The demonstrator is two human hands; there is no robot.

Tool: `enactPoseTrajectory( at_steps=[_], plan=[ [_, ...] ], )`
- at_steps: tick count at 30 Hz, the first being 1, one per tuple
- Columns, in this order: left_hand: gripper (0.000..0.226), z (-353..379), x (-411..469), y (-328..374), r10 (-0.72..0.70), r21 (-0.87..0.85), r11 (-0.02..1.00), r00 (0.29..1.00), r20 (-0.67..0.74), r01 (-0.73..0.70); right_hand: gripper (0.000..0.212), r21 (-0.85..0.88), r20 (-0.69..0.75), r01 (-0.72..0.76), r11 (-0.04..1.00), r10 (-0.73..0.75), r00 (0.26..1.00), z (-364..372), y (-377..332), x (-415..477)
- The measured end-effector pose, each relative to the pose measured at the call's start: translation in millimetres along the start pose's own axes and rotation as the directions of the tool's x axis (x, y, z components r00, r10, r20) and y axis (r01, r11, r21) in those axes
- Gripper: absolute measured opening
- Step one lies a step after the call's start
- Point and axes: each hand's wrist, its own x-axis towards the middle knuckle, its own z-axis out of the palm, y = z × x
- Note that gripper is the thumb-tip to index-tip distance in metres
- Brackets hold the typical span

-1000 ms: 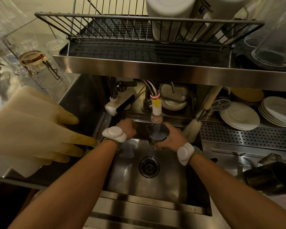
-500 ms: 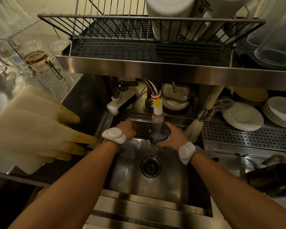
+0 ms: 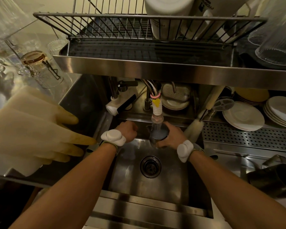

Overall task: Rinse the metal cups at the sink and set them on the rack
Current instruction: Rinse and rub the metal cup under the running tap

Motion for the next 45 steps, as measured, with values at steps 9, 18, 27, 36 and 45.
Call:
enactPoseTrajectory(
  at_steps=[9, 18, 27, 36, 45],
  plan=[
    [0.036, 3.6, -1.8, -0.4, 0.015, 0.005, 1.0, 1.0, 0.018, -0.016, 0.087, 0.015, 0.014, -0.01, 1.0, 0.01, 1.0, 0.7, 0.5, 1.6],
    [0.039, 9.2, -3.1, 2.1, 0.098, -0.028, 0.995, 0.995, 0.035, -0.097, 0.083, -0.052, 0.009, -0.02, 0.998, 0.021, 1.0, -2.3, 0.6, 7.7],
    [0.035, 9.2, 1.8, -11.5, 0.054, -0.016, 0.998, 0.997, 0.048, -0.053, 0.082, -0.076, 0.009, -0.022, 0.997, 0.023, 1.0, -5.9, 1.7, 11.1],
    [0.037, 8.6, 3.4, -16.8, -0.001, 0.0, 1.0, 0.999, 0.033, 0.001, 0.085, -0.084, 0.041, -0.017, 0.996, 0.02, 0.999, -1.6, 3.2, 8.9],
    [0.038, 12.6, -1.9, -11.5, 0.002, 0.0, 1.0, 0.999, 0.048, -0.002, 0.077, -0.162, 0.078, -0.026, 0.986, 0.039, 0.996, -4.5, -3.5, 10.5]
  ],
)
